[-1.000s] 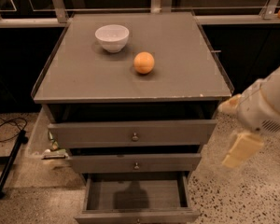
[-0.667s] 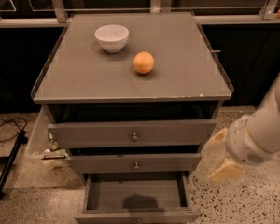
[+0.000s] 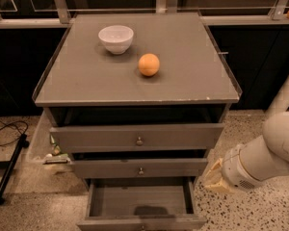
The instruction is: Close bottom drawer
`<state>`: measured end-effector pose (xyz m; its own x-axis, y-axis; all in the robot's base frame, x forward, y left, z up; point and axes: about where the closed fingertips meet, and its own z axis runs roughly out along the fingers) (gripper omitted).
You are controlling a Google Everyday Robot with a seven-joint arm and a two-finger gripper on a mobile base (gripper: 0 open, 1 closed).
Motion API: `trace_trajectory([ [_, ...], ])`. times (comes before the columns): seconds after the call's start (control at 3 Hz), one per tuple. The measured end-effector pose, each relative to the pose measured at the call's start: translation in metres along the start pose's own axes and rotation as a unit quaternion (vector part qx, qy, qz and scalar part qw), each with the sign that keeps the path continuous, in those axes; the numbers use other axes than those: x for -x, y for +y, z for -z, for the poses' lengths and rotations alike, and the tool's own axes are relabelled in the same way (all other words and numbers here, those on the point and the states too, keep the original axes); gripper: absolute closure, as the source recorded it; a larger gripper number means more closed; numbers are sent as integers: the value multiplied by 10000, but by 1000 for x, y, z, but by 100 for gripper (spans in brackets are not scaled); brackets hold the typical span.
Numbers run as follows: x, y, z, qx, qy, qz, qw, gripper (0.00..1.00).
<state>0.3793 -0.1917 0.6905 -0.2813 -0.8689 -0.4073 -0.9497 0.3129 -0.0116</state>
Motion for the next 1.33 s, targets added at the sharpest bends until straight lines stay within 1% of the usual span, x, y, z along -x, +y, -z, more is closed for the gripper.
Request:
trace_trajectory([
  [0.33,0,0,0,4,2,1,10000,100],
  [0.67,-26,4,-51,234,-93,-399,9989,100],
  [1.0,-72,4,-130,482,-196,-852,9950,100],
  [1.33,-115,-5,-190,451,-331,-1089,9925,100],
])
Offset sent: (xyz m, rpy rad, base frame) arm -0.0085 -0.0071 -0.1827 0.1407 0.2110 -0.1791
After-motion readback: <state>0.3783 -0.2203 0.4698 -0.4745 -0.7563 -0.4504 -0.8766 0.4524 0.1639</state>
